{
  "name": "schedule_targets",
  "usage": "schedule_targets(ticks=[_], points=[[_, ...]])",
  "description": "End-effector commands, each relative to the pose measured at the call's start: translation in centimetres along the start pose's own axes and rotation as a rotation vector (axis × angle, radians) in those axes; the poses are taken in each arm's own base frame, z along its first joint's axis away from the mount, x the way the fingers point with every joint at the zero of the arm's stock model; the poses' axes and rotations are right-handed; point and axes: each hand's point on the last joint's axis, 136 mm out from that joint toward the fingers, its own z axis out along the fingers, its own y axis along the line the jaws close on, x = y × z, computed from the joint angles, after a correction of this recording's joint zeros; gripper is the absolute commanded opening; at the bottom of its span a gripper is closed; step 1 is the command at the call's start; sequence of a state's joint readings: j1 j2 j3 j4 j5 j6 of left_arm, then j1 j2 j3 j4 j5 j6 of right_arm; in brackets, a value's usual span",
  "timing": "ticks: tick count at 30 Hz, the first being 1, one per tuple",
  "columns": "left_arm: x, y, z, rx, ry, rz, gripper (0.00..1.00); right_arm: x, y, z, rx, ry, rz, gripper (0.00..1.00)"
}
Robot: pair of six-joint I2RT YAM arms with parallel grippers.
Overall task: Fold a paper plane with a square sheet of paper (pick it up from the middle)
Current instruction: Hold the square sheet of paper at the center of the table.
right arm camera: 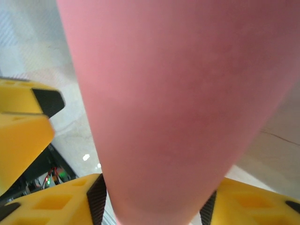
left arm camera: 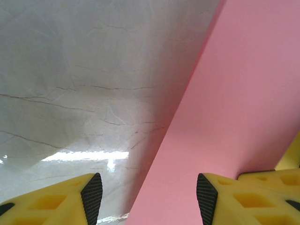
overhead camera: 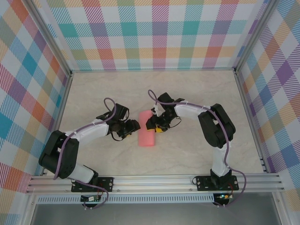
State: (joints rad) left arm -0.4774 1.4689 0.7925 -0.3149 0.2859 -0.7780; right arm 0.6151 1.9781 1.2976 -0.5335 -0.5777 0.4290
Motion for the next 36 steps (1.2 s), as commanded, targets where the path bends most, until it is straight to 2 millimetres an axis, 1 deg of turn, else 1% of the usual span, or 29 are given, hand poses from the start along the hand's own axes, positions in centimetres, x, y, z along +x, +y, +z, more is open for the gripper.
schedule_targets(ticks=[1, 5, 8, 12, 18, 20, 25, 31, 34, 36], points=[[0.4, 0.2, 0.1, -0.008, 0.011, -0.007, 0.58, 0.1, -1.6, -0.8, 0.088, -0.026, 0.083, 0.62], [0.2, -0.2, 0.4, -0.003, 0.023, 0.006, 0.58, -0.1, -2.5, -1.8, 0.146, -0.091, 0.146, 0.64], [0.1, -0.6, 0.5, 0.002, 0.028, 0.017, 0.58, -0.3, -2.7, -2.1, 0.157, -0.115, 0.184, 0.64], [-0.2, -1.0, 0.6, 0.010, 0.030, 0.030, 0.58, -0.2, -3.6, -2.4, 0.208, -0.123, 0.220, 0.64], [-0.8, -1.2, 0.5, 0.018, 0.026, 0.032, 0.58, 0.5, -3.6, -1.9, 0.204, -0.072, 0.212, 0.65], [-0.9, -1.3, 0.6, 0.023, 0.029, 0.030, 0.59, 0.7, -3.4, -1.7, 0.186, -0.052, 0.201, 0.67], [-1.1, -1.5, 0.9, 0.037, 0.042, 0.027, 0.59, 0.7, -3.2, -1.3, 0.197, -0.024, 0.188, 0.69], [-1.3, -1.5, 0.7, 0.044, 0.036, 0.024, 0.59, 1.0, -3.8, -1.0, 0.293, 0.007, 0.192, 0.73], [-1.6, -1.5, 0.4, 0.046, 0.027, 0.019, 0.58, 1.4, -4.7, -0.8, 0.376, 0.029, 0.194, 0.74], [-1.7, -1.4, 0.2, 0.047, 0.022, 0.016, 0.59, 1.6, -5.0, -0.9, 0.403, 0.038, 0.189, 0.75]])
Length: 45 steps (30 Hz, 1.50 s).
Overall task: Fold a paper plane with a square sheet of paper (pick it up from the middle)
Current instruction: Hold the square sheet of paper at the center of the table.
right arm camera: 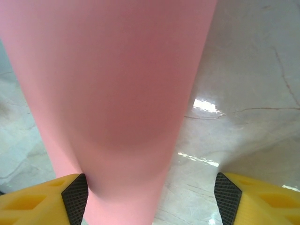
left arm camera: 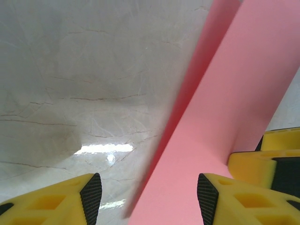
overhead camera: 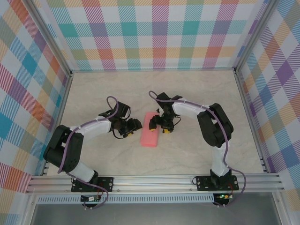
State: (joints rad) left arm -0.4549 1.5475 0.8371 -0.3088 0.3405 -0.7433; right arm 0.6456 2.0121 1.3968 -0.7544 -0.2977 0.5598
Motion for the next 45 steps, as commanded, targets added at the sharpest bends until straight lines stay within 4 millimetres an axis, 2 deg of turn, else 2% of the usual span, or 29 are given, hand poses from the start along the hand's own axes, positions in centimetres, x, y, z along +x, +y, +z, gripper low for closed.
schedule_targets(ticks=[1, 8, 10, 14, 19, 20, 22, 26, 33, 36, 40, 45], points=[[-1.1, -0.9, -1.0, 0.033, -0.026, 0.008, 0.59, 0.9, -1.5, 0.2, 0.103, 0.038, -0.003, 0.75], [-0.9, -1.4, -1.0, 0.075, -0.006, 0.007, 0.58, 0.5, -1.8, 0.2, 0.146, 0.045, -0.011, 0.76], [-1.1, -2.9, -0.9, 0.148, 0.000, 0.025, 0.56, 0.5, -1.8, 0.4, 0.147, 0.048, -0.016, 0.76], [-0.8, -4.4, -0.6, 0.232, 0.035, 0.033, 0.48, 0.6, -1.9, 0.7, 0.150, 0.056, -0.013, 0.77], [-0.9, -5.2, 0.5, 0.256, 0.061, 0.017, 0.35, 0.5, -1.4, 0.8, 0.123, 0.050, -0.010, 0.77], [-0.7, -5.1, 0.8, 0.255, 0.071, 0.004, 0.31, 0.5, -1.3, 0.8, 0.119, 0.051, -0.009, 0.77], [-0.7, -4.7, 1.5, 0.236, 0.078, -0.029, 0.14, 0.4, -1.3, 1.0, 0.118, 0.054, -0.008, 0.77], [-0.3, -5.1, 2.5, 0.255, 0.099, -0.046, 0.01, 0.5, -1.4, 1.1, 0.117, 0.058, -0.005, 0.77], [0.1, -5.4, 3.6, 0.264, 0.121, -0.039, 0.00, 0.7, -1.3, 1.2, 0.106, 0.059, -0.004, 0.77], [0.2, -4.7, 4.2, 0.235, 0.126, -0.047, 0.00, 0.6, -1.1, 1.2, 0.094, 0.057, -0.005, 0.77], [0.5, -2.8, 5.0, 0.154, 0.121, -0.073, 0.00, 0.4, -0.5, 0.9, 0.071, 0.047, -0.008, 0.77], [0.8, -2.1, 5.5, 0.140, 0.132, -0.086, 0.00, 0.0, 0.4, 0.2, 0.033, 0.020, -0.013, 0.78]])
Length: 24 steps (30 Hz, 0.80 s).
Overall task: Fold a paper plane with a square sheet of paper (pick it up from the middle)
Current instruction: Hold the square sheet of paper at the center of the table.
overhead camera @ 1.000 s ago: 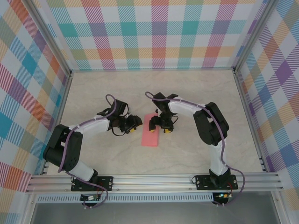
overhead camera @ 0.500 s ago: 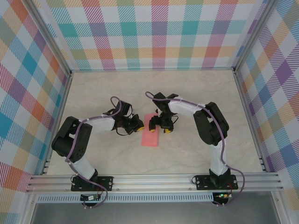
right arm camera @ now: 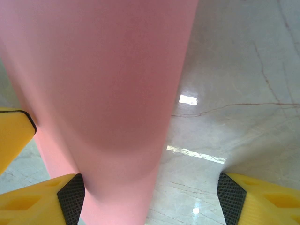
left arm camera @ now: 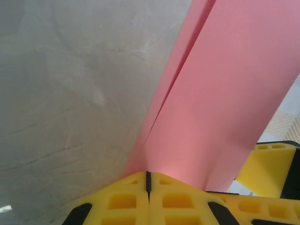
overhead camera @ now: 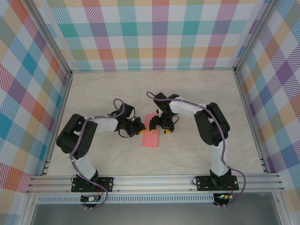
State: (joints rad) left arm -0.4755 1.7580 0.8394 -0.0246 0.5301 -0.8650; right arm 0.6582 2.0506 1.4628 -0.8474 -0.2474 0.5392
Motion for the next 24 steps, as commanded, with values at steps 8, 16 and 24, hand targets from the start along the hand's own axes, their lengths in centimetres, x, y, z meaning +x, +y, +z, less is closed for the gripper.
schedule_targets(ticks=[8, 16, 24], points=[[0.5, 1.3, 0.4, -0.044, 0.015, -0.017, 0.00, -0.8, 3.0, -2.6, -0.173, -0.117, 0.030, 0.84], [0.5, 1.4, 0.4, -0.050, 0.017, -0.017, 0.00, -1.1, 2.0, -2.9, -0.283, -0.186, 0.160, 0.72], [0.5, 1.3, 0.4, -0.048, 0.017, -0.014, 0.00, -1.0, 1.6, -1.3, -0.278, -0.150, 0.170, 0.49]])
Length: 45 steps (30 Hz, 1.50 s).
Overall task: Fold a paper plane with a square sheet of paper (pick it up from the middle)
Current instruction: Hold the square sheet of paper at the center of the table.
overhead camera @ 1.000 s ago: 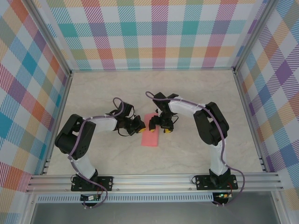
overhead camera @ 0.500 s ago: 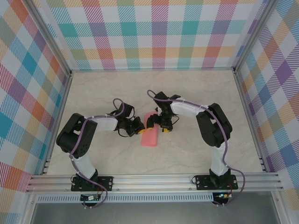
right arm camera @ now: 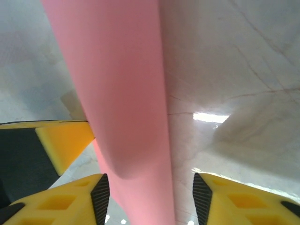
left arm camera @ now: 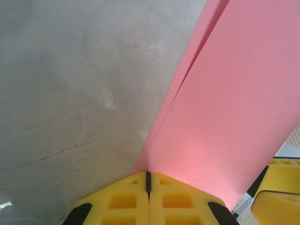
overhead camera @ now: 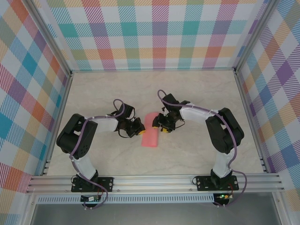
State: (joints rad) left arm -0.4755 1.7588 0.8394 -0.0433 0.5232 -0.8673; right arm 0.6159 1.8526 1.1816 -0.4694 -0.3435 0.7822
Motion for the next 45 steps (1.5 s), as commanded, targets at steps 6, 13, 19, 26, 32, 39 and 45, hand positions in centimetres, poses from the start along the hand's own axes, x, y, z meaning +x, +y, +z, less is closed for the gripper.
schedule_targets(ticks=[6, 13, 19, 26, 32, 39, 45], points=[[0.3, -0.1, -0.2, -0.007, 0.012, 0.014, 0.00, 0.1, -0.9, 1.3, 0.023, 0.025, 0.012, 0.44], [-0.8, 0.0, -5.5, -0.115, -0.184, 0.053, 0.16, 0.3, -1.7, 1.4, 0.057, 0.030, 0.004, 0.45], [-1.5, 1.4, -11.1, -0.191, -0.345, 0.027, 0.32, 0.4, -2.1, 1.7, 0.100, 0.060, 0.008, 0.46], [-1.5, 2.5, -11.7, -0.182, -0.335, -0.015, 0.32, 0.1, -2.8, 1.7, 0.145, 0.048, 0.057, 0.49], [-1.4, 2.4, -11.3, -0.167, -0.320, -0.026, 0.32, -0.4, -2.4, 1.1, 0.128, -0.001, 0.096, 0.50], [-1.3, 2.5, -10.6, -0.157, -0.293, -0.036, 0.31, -0.3, -2.5, 1.6, 0.118, 0.000, 0.128, 0.50], [-1.2, 2.7, -10.4, -0.157, -0.287, -0.034, 0.32, 0.0, -3.5, 1.7, 0.177, 0.024, 0.126, 0.50]])
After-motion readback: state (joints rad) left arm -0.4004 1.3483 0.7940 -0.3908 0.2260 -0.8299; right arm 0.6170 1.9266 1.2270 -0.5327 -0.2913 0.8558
